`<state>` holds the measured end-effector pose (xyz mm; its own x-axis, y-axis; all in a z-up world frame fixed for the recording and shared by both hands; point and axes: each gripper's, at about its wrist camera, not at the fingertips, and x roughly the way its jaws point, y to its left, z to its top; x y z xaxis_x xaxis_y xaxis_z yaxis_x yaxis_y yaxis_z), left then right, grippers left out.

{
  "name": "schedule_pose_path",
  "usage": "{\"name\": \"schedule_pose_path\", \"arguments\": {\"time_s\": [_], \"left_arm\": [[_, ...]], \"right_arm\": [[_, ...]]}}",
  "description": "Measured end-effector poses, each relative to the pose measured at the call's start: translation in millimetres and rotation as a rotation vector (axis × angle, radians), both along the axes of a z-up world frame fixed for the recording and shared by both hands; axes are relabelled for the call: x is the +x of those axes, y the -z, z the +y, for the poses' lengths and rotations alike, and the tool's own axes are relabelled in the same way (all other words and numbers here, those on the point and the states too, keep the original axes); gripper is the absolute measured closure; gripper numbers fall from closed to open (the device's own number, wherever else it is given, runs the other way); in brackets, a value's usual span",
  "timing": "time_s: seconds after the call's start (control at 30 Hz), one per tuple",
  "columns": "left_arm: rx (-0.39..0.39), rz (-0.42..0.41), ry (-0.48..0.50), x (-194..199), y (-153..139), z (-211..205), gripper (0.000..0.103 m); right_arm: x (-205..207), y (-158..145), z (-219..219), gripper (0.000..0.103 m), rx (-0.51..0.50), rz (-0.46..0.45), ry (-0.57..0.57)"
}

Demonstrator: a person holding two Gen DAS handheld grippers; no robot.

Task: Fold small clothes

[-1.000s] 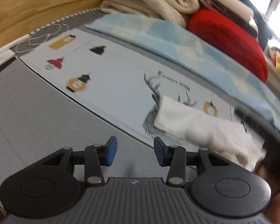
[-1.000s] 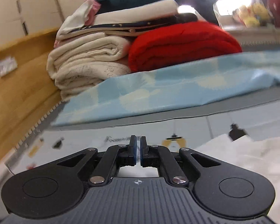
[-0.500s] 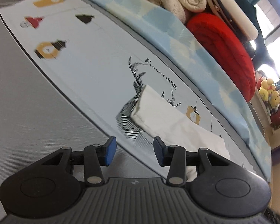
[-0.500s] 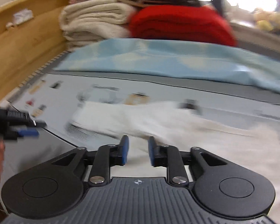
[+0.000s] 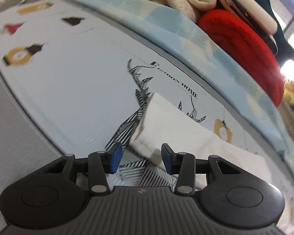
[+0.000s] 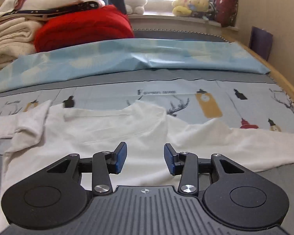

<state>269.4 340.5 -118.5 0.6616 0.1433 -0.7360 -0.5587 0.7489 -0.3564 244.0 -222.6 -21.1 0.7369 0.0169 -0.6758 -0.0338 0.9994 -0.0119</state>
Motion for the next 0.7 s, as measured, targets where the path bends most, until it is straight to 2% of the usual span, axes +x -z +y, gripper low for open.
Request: {"name": "schedule_pose_path", "arguments": {"time_s": [0.07,0.13,0.2,0.27,0.43,0.5,0.57,0.6,0.7], "left_arm": [[0.067,0.037,0.023,10,-1,-7,0.091],[0.072,0.051,0.024,12,-4,-2,0.096],[0.161,0.088,-0.035,7,-14,9,0.096],[0.279,0.190,-0.162,-7,-22,33,0.096],[0.373,0.346,-0.526,-82,-22,133,0.096],[0.363,0.386,-0.613,-110,-20,164,0.096],[0.270,0.397,-0.661,-134,-12,189,0.095],[0.238,0.388,-0.664,-140,-10,195,0.089],[0.253,0.432,-0.677,-140,-19,197,0.068]], "right_arm": [[4,6,-5,0.059,0.019,0.041,0.036],[9,9,-8,0.059,0.087,0.081,0.041],[12,8,-6,0.059,0.102,0.091,0.026],[13,6,-1,0.059,0.060,0.079,0.016],[14,3,5,0.059,0.064,0.089,0.012],[14,3,9,0.059,0.056,0.092,0.005],[13,3,15,0.059,0.038,0.098,-0.001],[13,4,17,0.059,0.033,0.103,-0.002],[15,8,22,0.059,0.025,0.126,0.006]]}}
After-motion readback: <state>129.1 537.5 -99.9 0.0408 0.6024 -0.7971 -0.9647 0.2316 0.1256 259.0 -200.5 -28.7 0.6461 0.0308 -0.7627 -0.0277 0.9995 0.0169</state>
